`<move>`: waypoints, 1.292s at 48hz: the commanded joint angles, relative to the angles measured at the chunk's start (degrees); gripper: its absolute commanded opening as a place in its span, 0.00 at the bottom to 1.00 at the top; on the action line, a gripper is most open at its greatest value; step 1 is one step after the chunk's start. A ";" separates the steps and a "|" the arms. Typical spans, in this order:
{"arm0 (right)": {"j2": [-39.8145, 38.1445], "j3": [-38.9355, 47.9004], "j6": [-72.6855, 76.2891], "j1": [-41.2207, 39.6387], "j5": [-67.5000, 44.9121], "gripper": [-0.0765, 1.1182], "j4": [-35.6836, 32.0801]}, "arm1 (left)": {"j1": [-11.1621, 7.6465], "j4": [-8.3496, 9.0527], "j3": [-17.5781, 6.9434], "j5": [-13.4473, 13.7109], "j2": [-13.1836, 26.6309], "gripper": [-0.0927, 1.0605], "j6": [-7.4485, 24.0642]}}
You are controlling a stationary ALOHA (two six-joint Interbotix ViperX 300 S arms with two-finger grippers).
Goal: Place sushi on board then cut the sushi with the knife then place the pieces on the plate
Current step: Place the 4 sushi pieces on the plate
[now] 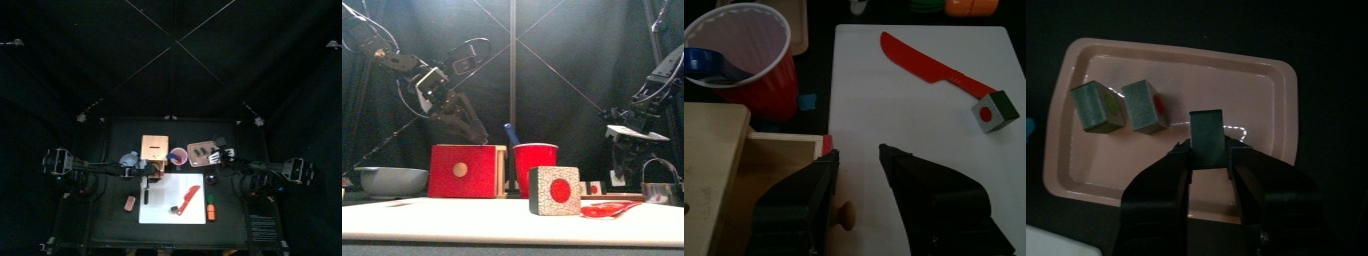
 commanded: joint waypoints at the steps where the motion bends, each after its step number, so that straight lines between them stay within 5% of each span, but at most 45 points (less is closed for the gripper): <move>1: 0.88 -2.11 0.09 -0.26 -0.09 0.55 -2.90 | 0.26 0.00 -0.53 -0.18 -0.26 0.75 -0.18; 9: 2.72 -3.25 0.18 0.18 -0.35 0.64 -9.23 | 0.18 -0.18 -0.53 -0.18 -0.26 0.75 -0.26; 18: 2.99 -3.96 0.00 -0.18 0.18 0.78 -8.00 | -0.09 -0.35 -0.62 -0.18 -0.26 0.75 -0.26; 28: -0.18 -3.16 -0.18 1.41 1.23 0.79 -5.98 | -0.18 -0.70 -0.53 -0.18 -0.18 0.75 -0.26; 44: -8.79 -2.46 -0.09 24.43 -8.26 0.79 -8.96 | -0.18 -0.70 -0.62 -0.18 -0.18 0.75 -0.18; 62: 6.86 -16.44 -0.18 39.38 -24.96 0.79 -14.94 | 0.09 -0.70 -0.79 -0.35 -1.49 0.74 -0.26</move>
